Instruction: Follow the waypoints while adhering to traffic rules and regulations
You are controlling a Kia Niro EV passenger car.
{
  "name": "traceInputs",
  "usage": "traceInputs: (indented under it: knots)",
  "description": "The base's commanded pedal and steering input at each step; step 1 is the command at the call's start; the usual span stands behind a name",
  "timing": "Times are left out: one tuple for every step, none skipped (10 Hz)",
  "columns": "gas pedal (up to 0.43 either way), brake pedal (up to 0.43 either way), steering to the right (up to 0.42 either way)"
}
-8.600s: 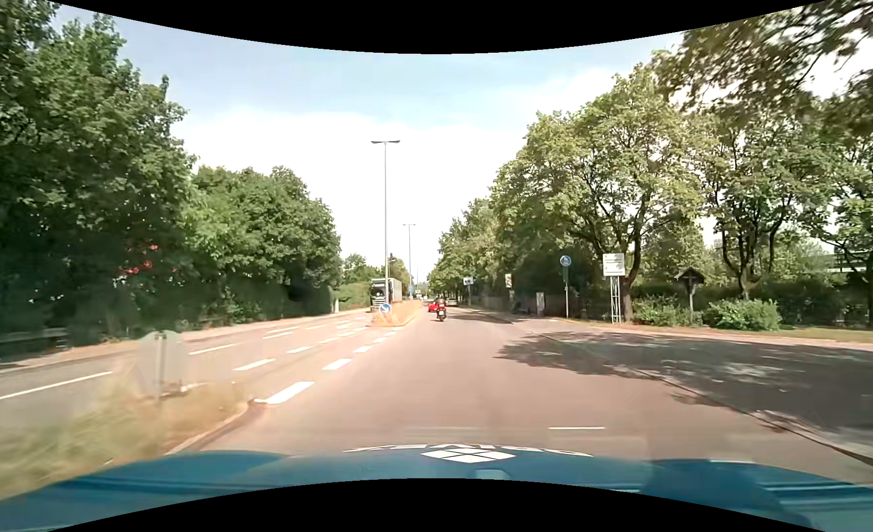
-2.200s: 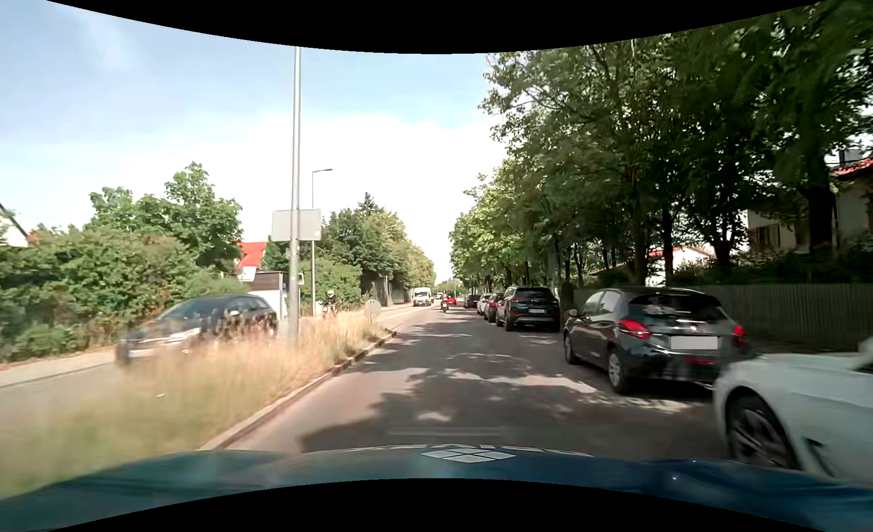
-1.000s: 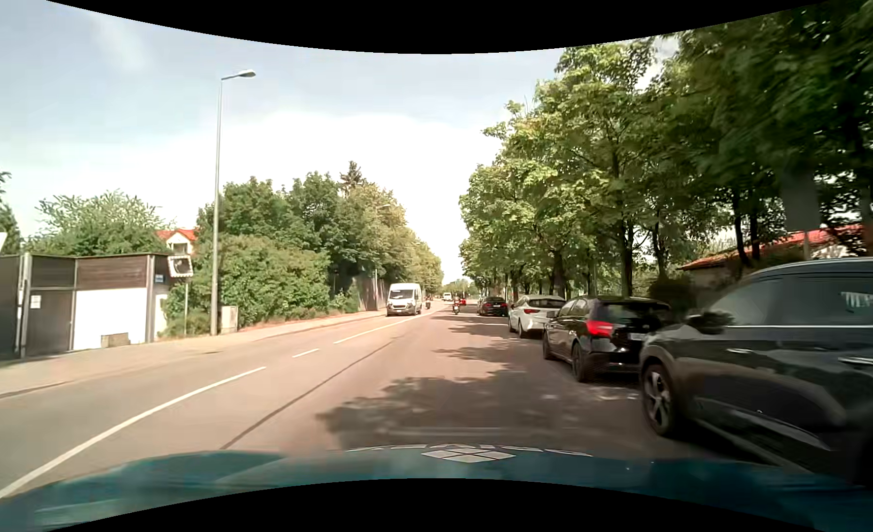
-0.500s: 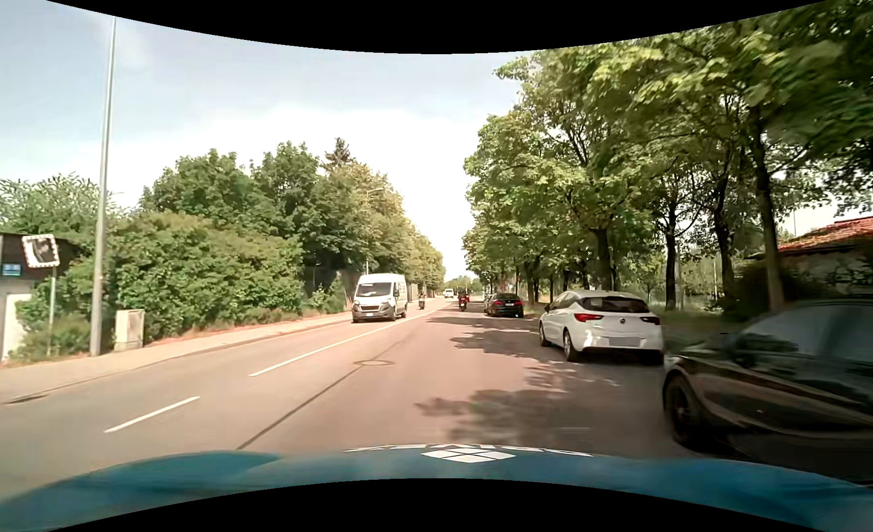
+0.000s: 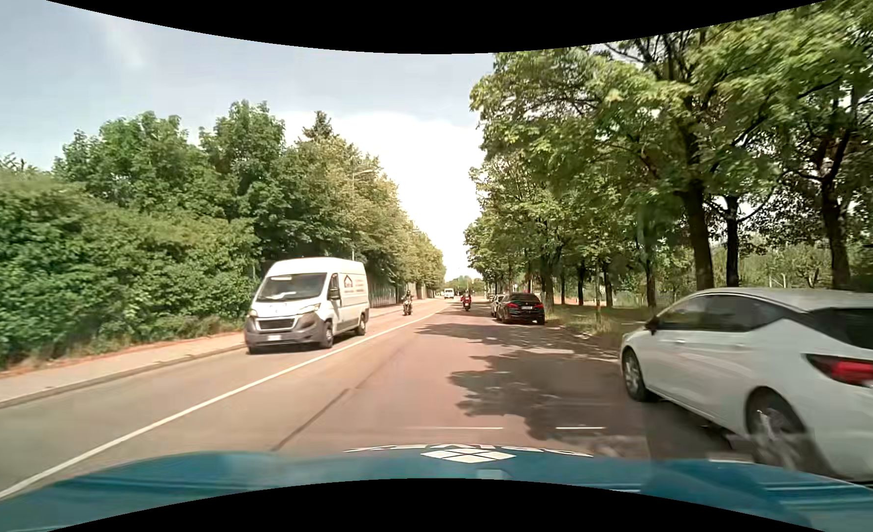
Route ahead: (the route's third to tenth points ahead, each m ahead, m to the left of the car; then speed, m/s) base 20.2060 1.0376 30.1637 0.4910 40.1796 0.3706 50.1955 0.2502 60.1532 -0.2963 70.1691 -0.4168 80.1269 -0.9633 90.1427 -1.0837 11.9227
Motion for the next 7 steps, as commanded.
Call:
traceInputs:
  knots:
    - [0.028,0.0,-0.001]
    - [0.028,0.0,-0.001]
    - [0.028,0.0,0.0]
    - [0.039,0.0,-0.001]
    - [0.039,0.0,0.003]
    - [0.039,0.0,0.003]
    - [0.039,0.0,0.003]
